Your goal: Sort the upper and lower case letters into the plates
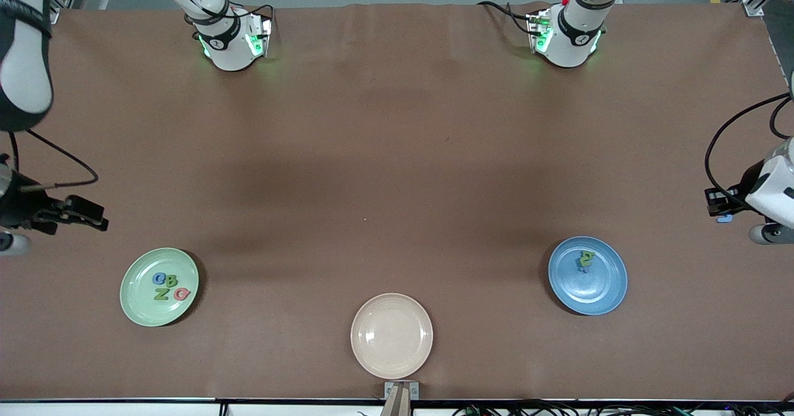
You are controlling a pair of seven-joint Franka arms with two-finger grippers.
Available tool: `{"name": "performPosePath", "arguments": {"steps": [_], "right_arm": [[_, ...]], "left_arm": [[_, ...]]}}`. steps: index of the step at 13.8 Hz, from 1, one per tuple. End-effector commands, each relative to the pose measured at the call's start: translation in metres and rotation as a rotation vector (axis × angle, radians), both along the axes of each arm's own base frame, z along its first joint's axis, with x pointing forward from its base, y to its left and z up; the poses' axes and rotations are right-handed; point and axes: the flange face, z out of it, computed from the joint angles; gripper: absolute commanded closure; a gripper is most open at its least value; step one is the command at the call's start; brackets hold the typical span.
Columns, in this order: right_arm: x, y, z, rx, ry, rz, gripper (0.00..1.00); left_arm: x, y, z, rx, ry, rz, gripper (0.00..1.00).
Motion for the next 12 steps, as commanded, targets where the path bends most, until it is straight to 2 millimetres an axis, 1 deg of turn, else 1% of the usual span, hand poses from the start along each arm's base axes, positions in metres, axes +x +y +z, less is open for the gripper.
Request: {"name": "performPosePath", "arguments": {"steps": [1, 2, 3, 4, 5, 6, 8, 9, 10, 12], "right_arm": [[-0.039, 0.009, 0.049, -0.011, -0.018, -0.010, 0.00], [-0.050, 0.019, 0.064, -0.009, -0.020, -0.015, 0.00], [-0.059, 0.024, 0.075, -0.007, -0.017, -0.045, 0.00], [-0.068, 0.024, 0.084, -0.006, -0.019, -0.059, 0.00], [-0.075, 0.026, 0.086, -0.007, -0.020, -0.060, 0.00], [-0.084, 0.025, 0.086, -0.007, -0.032, -0.062, 0.00], [-0.099, 0.028, 0.083, -0.009, -0.072, -0.060, 0.00], [-0.102, 0.028, 0.083, -0.009, -0.063, -0.062, 0.00], [-0.101, 0.028, 0.082, -0.005, -0.048, -0.075, 0.00], [-0.103, 0.026, 0.095, -0.004, -0.032, -0.079, 0.00]], "left_arm": [[-0.015, -0.029, 0.040, 0.061, -0.013, -0.062, 1.00], [-0.022, -0.039, 0.049, 0.066, -0.012, -0.039, 1.00], [-0.030, -0.050, 0.058, 0.009, -0.011, -0.020, 1.00], [-0.043, -0.062, 0.059, -0.031, 0.006, 0.011, 1.00], [-0.054, -0.076, 0.059, -0.042, 0.017, 0.014, 1.00], [-0.061, -0.085, 0.058, -0.038, 0.020, 0.019, 1.00], [-0.066, -0.096, 0.053, -0.043, 0.030, 0.042, 1.00], [-0.067, -0.097, 0.048, -0.055, 0.037, 0.054, 1.00], [-0.070, -0.092, 0.045, -0.082, 0.043, 0.075, 1.00], [-0.074, -0.081, 0.038, -0.112, 0.044, 0.107, 1.00]]}}
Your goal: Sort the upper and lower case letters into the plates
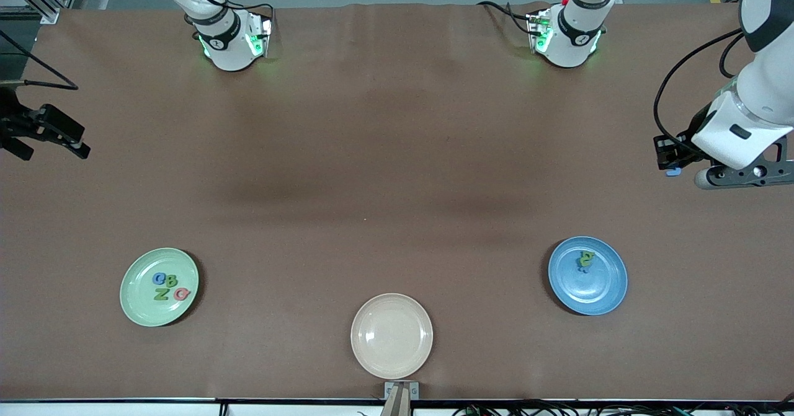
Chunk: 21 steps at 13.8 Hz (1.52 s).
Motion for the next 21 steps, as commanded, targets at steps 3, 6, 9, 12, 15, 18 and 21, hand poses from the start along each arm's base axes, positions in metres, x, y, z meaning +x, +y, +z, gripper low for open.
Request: {"name": "performPosePath", "arguments": {"steps": [3, 6, 9, 12, 15, 18, 21], "right_arm": [[-0.013, 0.000, 0.012, -0.012, 0.059, -0.015, 0.00], [-0.012, 0.000, 0.012, -0.012, 0.060, -0.014, 0.00], [-0.012, 0.000, 0.012, -0.012, 0.058, -0.015, 0.00], [-0.012, 0.000, 0.011, -0.018, 0.061, -0.016, 0.00], [-0.013, 0.000, 0.010, -0.016, 0.069, -0.015, 0.00], [-0.016, 0.000, 0.006, -0.015, 0.100, -0.024, 0.00], [-0.016, 0.000, 0.006, -0.015, 0.100, -0.023, 0.00]], "left_arm": [[0.003, 0.020, -0.045, -0.016, -0.083, 0.028, 1.00], [0.016, 0.028, -0.121, -0.015, -0.184, 0.012, 1.00], [0.031, 0.037, -0.174, -0.029, -0.161, 0.020, 1.00], [0.044, 0.041, -0.238, -0.057, -0.118, 0.035, 1.00], [0.052, 0.041, -0.291, -0.074, -0.113, 0.036, 1.00], [0.056, 0.044, -0.332, -0.089, -0.108, 0.047, 0.97], [0.061, 0.039, -0.343, -0.097, -0.124, 0.035, 0.70]]}}
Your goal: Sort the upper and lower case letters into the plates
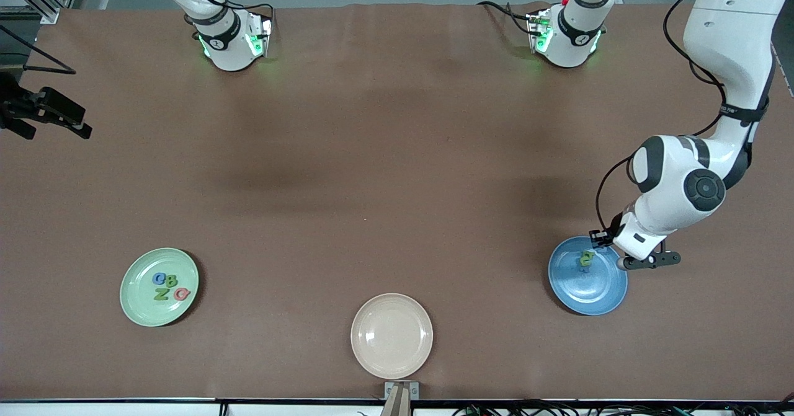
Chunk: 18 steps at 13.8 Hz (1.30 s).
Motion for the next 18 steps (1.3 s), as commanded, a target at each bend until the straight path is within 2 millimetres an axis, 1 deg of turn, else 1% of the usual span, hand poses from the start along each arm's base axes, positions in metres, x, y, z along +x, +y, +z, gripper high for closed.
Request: {"name": "performPosePath", "arguments": {"steps": [1, 2, 3, 4, 5, 6, 7, 8, 9, 10, 11, 13, 14, 15, 17, 18], "right_arm": [[-0.003, 0.001, 0.002, -0.013, 0.003, -0.014, 0.00], [-0.003, 0.001, 0.002, -0.013, 0.005, -0.014, 0.00], [-0.003, 0.001, 0.001, -0.013, 0.006, -0.014, 0.00], [-0.003, 0.001, 0.000, -0.013, 0.006, -0.014, 0.00], [-0.003, 0.000, 0.000, -0.013, 0.006, -0.016, 0.00], [-0.003, 0.001, 0.000, -0.013, 0.006, -0.014, 0.00], [-0.003, 0.001, 0.001, -0.013, 0.005, -0.014, 0.00], [-0.003, 0.000, 0.002, -0.014, 0.003, -0.016, 0.00], [-0.003, -0.001, 0.001, -0.012, 0.005, -0.012, 0.00], [-0.003, 0.000, 0.001, -0.012, 0.005, -0.011, 0.00], [-0.003, -0.001, 0.002, -0.012, 0.003, -0.012, 0.00], [-0.003, -0.001, 0.000, -0.012, 0.006, -0.012, 0.00], [-0.003, 0.000, 0.000, -0.012, 0.006, -0.011, 0.00], [-0.003, 0.000, 0.000, -0.012, 0.006, -0.011, 0.00], [-0.003, -0.001, 0.001, -0.012, 0.005, -0.012, 0.00], [-0.003, -0.001, 0.001, -0.012, 0.005, -0.012, 0.00]], "left_arm": [[0.009, -0.002, 0.004, 0.014, -0.025, -0.013, 0.35], [0.011, -0.001, 0.010, 0.014, -0.034, -0.009, 0.00], [0.014, 0.000, 0.022, 0.017, -0.051, -0.007, 0.00], [0.016, 0.000, 0.052, 0.028, -0.085, -0.011, 0.00], [0.013, 0.002, 0.082, 0.044, -0.079, -0.014, 0.00], [0.012, 0.004, 0.121, 0.061, -0.075, -0.017, 0.00], [0.007, 0.005, 0.159, 0.080, -0.045, -0.015, 0.00], [-0.001, 0.008, 0.191, 0.096, -0.022, -0.014, 0.00], [-0.013, 0.011, 0.218, 0.110, -0.001, -0.011, 0.00], [-0.024, 0.010, 0.247, 0.121, -0.007, -0.005, 0.00], [-0.032, 0.015, 0.278, 0.133, -0.016, -0.001, 0.00], [-0.040, 0.019, 0.323, 0.133, 0.041, -0.013, 0.00], [-0.045, 0.017, 0.341, 0.132, 0.064, -0.010, 0.00], [-0.055, 0.013, 0.358, 0.137, 0.074, -0.006, 0.00], [-0.070, 0.008, 0.381, 0.123, 0.053, -0.014, 0.00], [-0.079, 0.001, 0.391, 0.100, 0.056, -0.018, 0.00]]}}
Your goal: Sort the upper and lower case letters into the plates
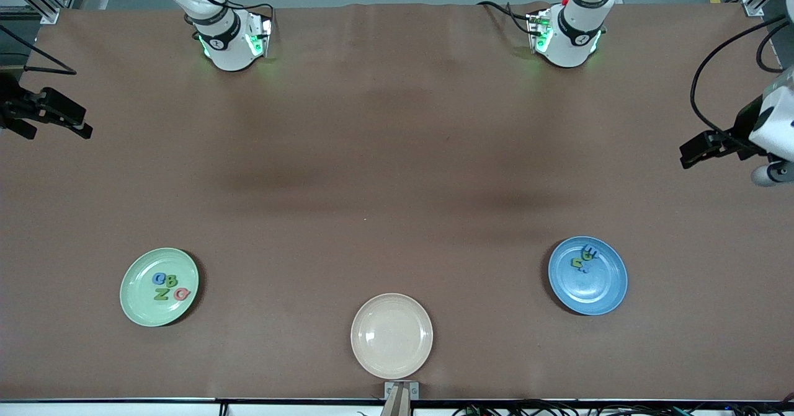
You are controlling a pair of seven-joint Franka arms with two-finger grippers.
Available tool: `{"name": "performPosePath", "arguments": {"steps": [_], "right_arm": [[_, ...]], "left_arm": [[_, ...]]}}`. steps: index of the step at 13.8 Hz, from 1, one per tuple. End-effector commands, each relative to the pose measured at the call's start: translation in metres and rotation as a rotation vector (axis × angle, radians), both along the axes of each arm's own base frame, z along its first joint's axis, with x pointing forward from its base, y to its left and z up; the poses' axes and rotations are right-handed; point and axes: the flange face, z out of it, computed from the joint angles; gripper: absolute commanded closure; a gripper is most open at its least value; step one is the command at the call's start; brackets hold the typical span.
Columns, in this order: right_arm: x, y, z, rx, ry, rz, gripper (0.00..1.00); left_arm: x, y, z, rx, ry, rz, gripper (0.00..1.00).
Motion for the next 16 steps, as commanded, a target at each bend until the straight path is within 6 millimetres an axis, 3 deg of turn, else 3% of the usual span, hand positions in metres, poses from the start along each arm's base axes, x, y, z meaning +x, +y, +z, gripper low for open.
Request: {"name": "performPosePath", "arguments": {"steps": [1, 4, 7, 16], "right_arm": [[-0.003, -0.001, 0.002, -0.012, -0.001, -0.013, 0.00], [-0.004, -0.002, 0.000, -0.012, 0.002, -0.016, 0.00], [-0.003, -0.002, 0.001, -0.013, -0.012, -0.010, 0.00], [-0.002, -0.005, -0.002, -0.009, -0.007, -0.023, 0.00]], "left_arm": [[-0.020, -0.009, 0.023, -0.040, 0.009, -0.021, 0.00], [-0.033, -0.016, 0.034, -0.071, 0.002, -0.028, 0.00], [-0.035, -0.020, 0.032, -0.071, 0.022, -0.033, 0.00], [-0.033, -0.024, 0.035, -0.061, 0.012, -0.047, 0.00]]}}
